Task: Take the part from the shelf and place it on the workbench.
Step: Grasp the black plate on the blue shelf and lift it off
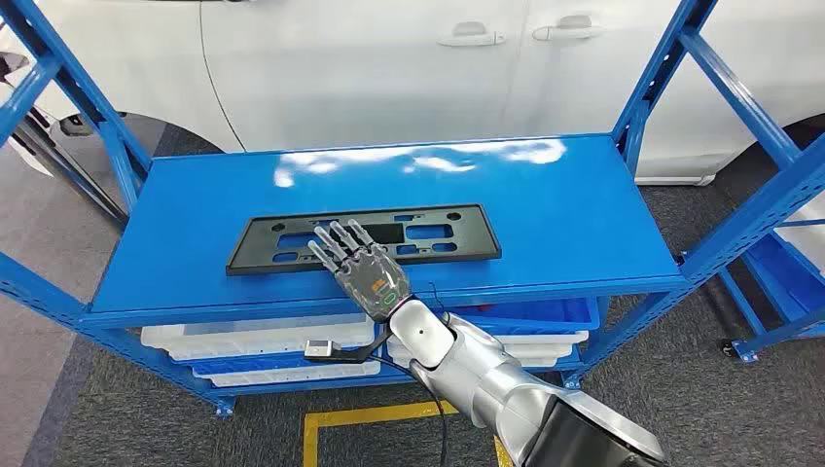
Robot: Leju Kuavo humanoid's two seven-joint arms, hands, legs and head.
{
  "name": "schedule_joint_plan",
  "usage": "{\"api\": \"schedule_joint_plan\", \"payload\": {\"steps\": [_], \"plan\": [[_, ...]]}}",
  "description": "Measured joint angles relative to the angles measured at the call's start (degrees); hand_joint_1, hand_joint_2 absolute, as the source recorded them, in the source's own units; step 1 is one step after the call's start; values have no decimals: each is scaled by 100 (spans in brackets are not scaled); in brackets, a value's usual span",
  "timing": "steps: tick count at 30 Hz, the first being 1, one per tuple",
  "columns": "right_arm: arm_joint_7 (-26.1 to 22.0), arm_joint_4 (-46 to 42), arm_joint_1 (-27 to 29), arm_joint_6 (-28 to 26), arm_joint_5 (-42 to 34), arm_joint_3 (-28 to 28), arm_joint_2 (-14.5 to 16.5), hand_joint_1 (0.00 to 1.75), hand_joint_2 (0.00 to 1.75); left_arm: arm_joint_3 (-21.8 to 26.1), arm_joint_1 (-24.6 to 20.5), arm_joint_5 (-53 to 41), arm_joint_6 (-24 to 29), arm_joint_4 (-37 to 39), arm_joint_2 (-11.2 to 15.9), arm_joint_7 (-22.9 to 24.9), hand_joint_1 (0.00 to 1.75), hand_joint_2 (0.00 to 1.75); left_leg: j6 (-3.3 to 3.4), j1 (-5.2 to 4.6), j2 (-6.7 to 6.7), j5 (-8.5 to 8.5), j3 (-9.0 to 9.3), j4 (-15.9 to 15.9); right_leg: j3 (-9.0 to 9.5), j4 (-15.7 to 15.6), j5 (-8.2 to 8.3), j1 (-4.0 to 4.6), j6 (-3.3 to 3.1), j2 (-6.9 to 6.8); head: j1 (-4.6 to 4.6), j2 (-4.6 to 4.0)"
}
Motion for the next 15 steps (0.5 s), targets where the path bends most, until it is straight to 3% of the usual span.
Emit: {"api": "schedule_joint_plan", "payload": {"steps": [2,3,4,5,6,9,11,13,15], "plan": [[0,10,2,1,1,44,1,0,175,-1,2,-2,2,0,-1,9,0,0,-29,20,0,-205,-211,444,5,1,-5,2,-12,-4,0,-1],[0,22,9,1,1,82,1,0,175,-2,6,-2,4,0,-1,16,0,0,-58,36,1,-360,-399,829,9,3,-10,3,-23,-7,0,0],[0,37,19,1,1,117,1,0,175,-2,12,-3,7,0,1,20,0,0,-83,53,1,-437,-545,1113,12,5,-16,2,-24,-8,0,-1],[0,53,29,2,1,147,1,0,175,-1,16,-2,10,0,4,21,0,0,-104,67,2,-401,-596,1191,17,9,-23,-1,-19,-6,0,-1],[0,66,36,1,1,171,1,0,175,-1,18,-2,12,0,8,21,0,0,-120,82,3,-266,-539,1052,25,15,-33,-7,-8,-2,0,-1],[3,83,32,1,1,212,1,0,175,-2,7,0,13,1,16,20,0,0,-114,112,6,229,-11,-38,45,68,-89,-7,72,9,1,-2],[7,88,28,1,1,221,1,0,175,-3,5,-2,13,2,15,18,0,0,-35,95,-6,268,128,-330,32,92,-110,14,137,13,1,-1],[11,90,27,0,1,226,1,0,175,-5,11,-3,13,2,14,17,0,0,63,82,-14,265,129,-341,30,90,-121,12,205,12,1,-1],[20,89,22,0,0,228,1,0,175,-17,7,-4,13,2,13,10,0,0,142,88,-11,269,148,-367,-35,259,-245,-7,268,5,2,-1]]}}
